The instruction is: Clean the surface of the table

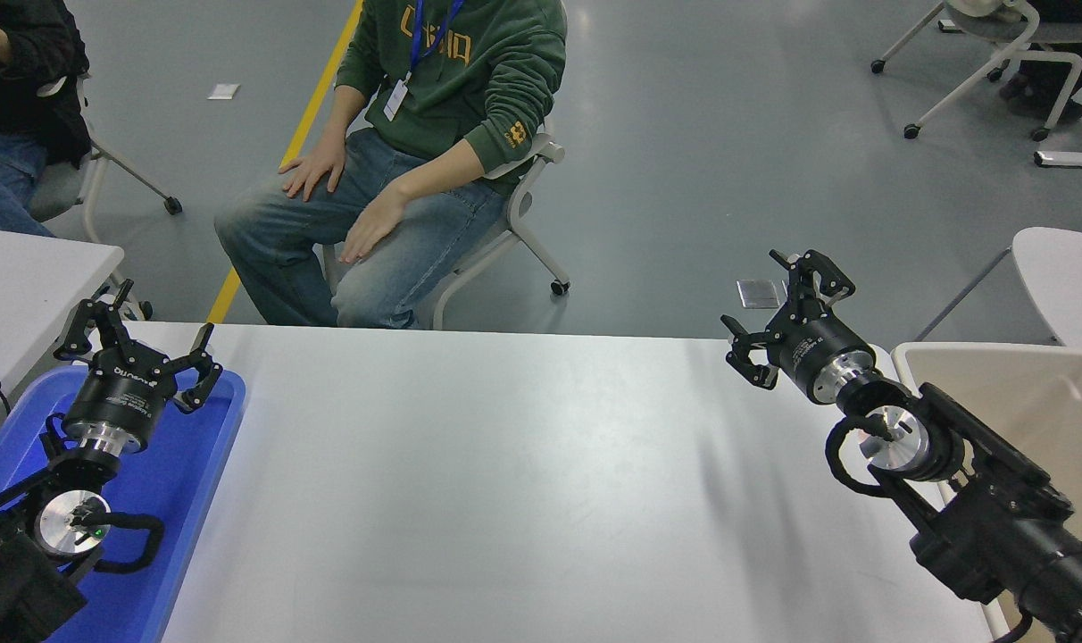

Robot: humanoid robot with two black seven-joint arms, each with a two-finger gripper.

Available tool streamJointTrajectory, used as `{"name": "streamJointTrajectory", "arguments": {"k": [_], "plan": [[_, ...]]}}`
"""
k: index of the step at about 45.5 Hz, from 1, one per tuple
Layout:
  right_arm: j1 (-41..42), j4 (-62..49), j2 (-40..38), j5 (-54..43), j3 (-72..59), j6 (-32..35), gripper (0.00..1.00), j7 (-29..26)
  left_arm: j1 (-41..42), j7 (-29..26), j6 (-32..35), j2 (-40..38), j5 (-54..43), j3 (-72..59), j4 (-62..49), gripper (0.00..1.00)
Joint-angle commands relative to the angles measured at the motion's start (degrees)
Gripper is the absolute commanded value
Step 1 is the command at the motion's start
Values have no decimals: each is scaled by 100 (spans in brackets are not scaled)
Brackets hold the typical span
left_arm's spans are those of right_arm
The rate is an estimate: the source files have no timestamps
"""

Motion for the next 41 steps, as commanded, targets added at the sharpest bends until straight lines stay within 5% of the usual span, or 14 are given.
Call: {"name": "streamJointTrajectory", "arguments": {"k": [1, 41], "plan": [[-8, 11, -35, 0, 8, -9, 100, 0, 0, 1, 0, 0, 0, 0, 0, 100], [-25, 11, -44, 0, 17, -9, 100, 0, 0, 1, 0, -9, 0, 0, 0, 100]]}}
